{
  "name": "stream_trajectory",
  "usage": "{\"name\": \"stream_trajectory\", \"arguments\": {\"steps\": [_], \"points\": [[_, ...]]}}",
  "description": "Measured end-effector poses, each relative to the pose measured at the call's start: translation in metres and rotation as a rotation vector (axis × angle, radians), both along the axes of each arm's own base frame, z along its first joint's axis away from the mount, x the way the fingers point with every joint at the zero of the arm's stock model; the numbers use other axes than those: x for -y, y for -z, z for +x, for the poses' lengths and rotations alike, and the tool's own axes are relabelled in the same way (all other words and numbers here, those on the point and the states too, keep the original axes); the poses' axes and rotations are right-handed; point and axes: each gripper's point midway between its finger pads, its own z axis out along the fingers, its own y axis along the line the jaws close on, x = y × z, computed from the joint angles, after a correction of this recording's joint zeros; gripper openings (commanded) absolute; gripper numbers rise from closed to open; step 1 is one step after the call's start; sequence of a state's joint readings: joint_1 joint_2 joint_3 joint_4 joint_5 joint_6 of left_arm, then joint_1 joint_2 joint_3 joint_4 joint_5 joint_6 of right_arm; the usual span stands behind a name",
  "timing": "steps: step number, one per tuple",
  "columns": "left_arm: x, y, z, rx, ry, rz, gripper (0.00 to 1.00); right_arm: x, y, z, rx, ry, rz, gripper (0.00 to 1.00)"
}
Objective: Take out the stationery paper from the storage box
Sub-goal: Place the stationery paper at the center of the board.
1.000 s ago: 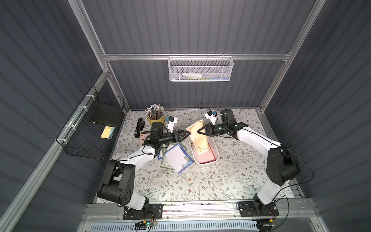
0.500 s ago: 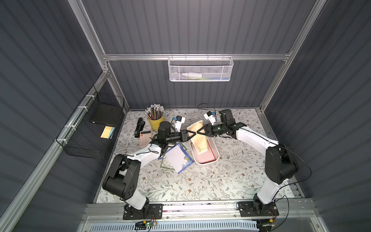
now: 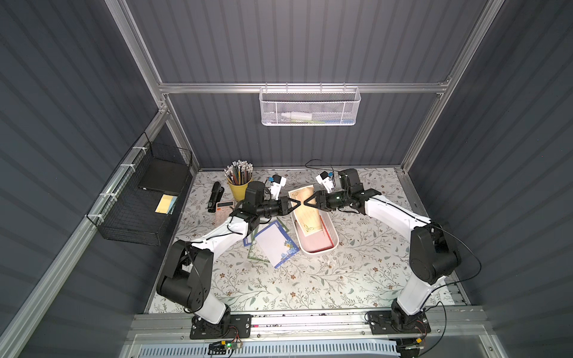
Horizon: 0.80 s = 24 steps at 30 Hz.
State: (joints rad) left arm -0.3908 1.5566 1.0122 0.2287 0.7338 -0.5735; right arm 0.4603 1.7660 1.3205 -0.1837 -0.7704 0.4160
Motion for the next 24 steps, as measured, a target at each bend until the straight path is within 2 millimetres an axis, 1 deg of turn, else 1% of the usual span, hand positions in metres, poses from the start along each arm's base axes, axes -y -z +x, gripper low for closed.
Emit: {"name": "stream_trajectory", "arguments": {"steps": [3,8,14,17,19,24], "points": [[-0.006,-0.005,-0.002,0.017,-0.019,0.048,0.00,0.001,0.000,0.000,0.008,0.014,-0.017,0.55],[-0.020,-0.013,-0.008,0.044,-0.067,0.132,0.00,0.010,0.001,0.006,0.036,0.064,-0.072,0.56],[-0.045,-0.022,-0.016,0.058,-0.130,0.206,0.00,0.021,0.013,0.009,0.031,0.101,-0.151,0.57],[-0.059,-0.020,-0.017,0.044,-0.156,0.229,0.00,0.025,0.017,0.009,0.026,0.113,-0.178,0.57],[-0.064,-0.016,-0.017,0.031,-0.162,0.245,0.00,0.026,0.019,0.009,0.026,0.118,-0.191,0.57],[-0.070,-0.003,-0.023,-0.013,-0.157,0.287,0.00,0.029,0.023,0.009,0.025,0.120,-0.210,0.57]]}}
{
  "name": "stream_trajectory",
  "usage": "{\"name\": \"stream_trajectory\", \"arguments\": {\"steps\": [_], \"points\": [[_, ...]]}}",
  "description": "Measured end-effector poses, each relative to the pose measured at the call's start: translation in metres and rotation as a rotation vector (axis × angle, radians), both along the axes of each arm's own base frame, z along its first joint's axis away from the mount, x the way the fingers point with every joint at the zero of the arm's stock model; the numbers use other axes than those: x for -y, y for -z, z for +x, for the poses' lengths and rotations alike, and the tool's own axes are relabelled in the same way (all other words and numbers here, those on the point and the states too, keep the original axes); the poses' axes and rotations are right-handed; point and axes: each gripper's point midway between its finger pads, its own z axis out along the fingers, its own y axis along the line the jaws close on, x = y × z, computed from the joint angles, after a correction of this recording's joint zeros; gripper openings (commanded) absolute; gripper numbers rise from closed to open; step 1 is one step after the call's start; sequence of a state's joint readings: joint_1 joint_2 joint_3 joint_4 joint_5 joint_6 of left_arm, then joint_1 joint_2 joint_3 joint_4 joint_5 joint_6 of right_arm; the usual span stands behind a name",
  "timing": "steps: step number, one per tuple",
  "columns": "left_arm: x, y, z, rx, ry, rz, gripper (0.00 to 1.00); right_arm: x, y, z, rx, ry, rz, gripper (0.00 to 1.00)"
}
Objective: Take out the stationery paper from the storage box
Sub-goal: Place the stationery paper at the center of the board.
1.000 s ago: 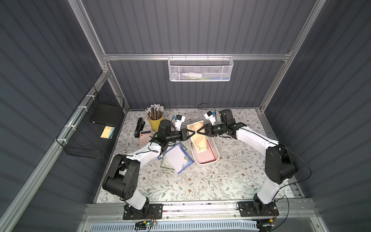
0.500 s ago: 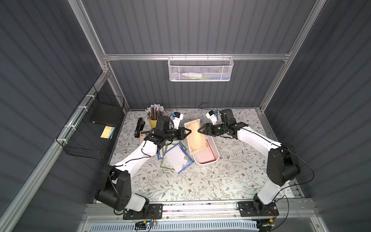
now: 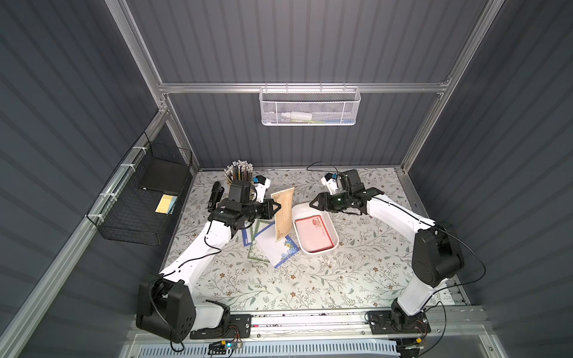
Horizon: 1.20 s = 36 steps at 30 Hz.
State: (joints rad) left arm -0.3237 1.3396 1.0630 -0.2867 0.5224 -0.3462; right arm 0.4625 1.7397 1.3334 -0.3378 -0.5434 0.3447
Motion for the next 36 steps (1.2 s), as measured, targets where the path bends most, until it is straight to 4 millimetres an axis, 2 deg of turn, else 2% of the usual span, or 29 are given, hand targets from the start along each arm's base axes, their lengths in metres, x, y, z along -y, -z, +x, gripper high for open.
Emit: {"name": "stream_trajectory", "arguments": {"steps": [6,11,16,23,27,31,35,36], "points": [[-0.011,0.023,-0.009,-0.073,-0.026,0.056,0.00,0.003,0.006,-0.002,0.001,0.002,-0.033,0.57],[-0.030,0.048,-0.016,-0.145,-0.079,0.105,0.00,0.004,0.017,-0.006,0.007,0.007,-0.106,0.57],[-0.040,0.067,-0.021,-0.191,-0.102,0.125,0.00,0.000,0.042,-0.012,-0.005,0.006,-0.230,0.57],[-0.038,0.081,-0.018,-0.213,-0.095,0.137,0.00,0.000,0.082,-0.014,-0.002,0.023,-0.459,0.57],[-0.039,0.097,-0.019,-0.248,-0.090,0.158,0.00,0.008,0.096,-0.015,0.008,0.045,-0.568,0.68],[-0.048,0.126,-0.017,-0.318,-0.122,0.225,0.00,0.019,0.102,-0.009,0.021,0.082,-0.647,0.78],[-0.059,0.158,-0.018,-0.400,-0.157,0.309,0.05,0.022,0.104,-0.003,0.033,0.103,-0.680,0.79],[-0.062,0.165,-0.018,-0.420,-0.166,0.331,0.11,0.022,0.105,-0.002,0.033,0.106,-0.684,0.78]]}}
